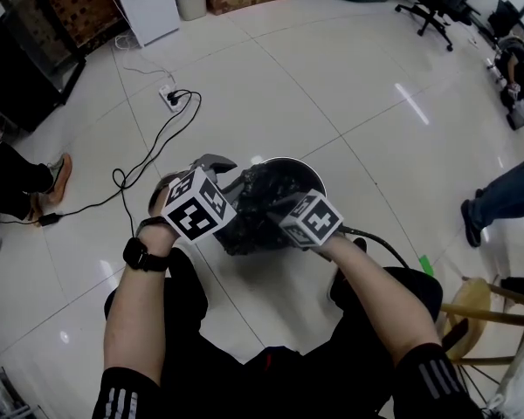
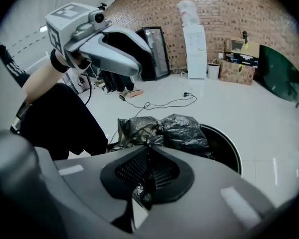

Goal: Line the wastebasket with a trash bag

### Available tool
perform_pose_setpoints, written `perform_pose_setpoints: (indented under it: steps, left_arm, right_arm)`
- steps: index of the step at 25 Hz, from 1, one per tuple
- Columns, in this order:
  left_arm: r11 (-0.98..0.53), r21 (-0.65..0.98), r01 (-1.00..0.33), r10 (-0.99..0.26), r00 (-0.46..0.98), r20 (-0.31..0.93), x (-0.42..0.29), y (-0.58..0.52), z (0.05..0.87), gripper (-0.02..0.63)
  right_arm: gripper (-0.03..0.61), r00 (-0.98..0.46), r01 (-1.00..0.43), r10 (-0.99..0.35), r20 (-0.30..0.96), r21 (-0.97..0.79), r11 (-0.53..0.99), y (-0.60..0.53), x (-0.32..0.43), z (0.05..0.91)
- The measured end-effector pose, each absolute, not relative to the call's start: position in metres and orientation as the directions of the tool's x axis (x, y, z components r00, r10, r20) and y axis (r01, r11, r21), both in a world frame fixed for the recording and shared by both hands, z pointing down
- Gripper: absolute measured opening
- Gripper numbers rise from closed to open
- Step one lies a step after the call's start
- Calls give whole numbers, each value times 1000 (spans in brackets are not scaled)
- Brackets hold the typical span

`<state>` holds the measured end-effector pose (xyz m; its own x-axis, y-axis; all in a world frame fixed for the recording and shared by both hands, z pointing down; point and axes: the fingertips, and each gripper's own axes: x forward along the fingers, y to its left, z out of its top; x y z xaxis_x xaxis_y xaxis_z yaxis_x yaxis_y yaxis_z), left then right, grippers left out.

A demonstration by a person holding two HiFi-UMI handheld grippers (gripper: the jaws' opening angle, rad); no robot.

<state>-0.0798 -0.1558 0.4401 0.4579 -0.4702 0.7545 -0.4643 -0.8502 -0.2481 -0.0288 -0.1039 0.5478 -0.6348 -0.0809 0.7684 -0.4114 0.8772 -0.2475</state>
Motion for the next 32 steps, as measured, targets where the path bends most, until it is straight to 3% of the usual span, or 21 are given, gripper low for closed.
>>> perform_pose_setpoints:
  steps: [7,17,22,32]
  left_arm:
    - [-878,-211,-429,-415,464,783,-83,-147,450,138]
    - [-957,-145,-252,-250,458,853,-91,-110,470,250]
    - [-974,-147,-174,-217,514,830,-86,-96,462,295]
    - [-995,-78,-60,-98,663,743,-56,-62,434,301]
  right_arm:
    - [14,-701,-404,-98,706,-280,871,-115,6,493]
    - [14,-726,-412,-159,669,-239,879,-130,75,440]
    - [14,-722,-411,-171,670,-217,885,-131,98,431]
    - [14,-707,-457,-219,672,-198,867,-147,118,427]
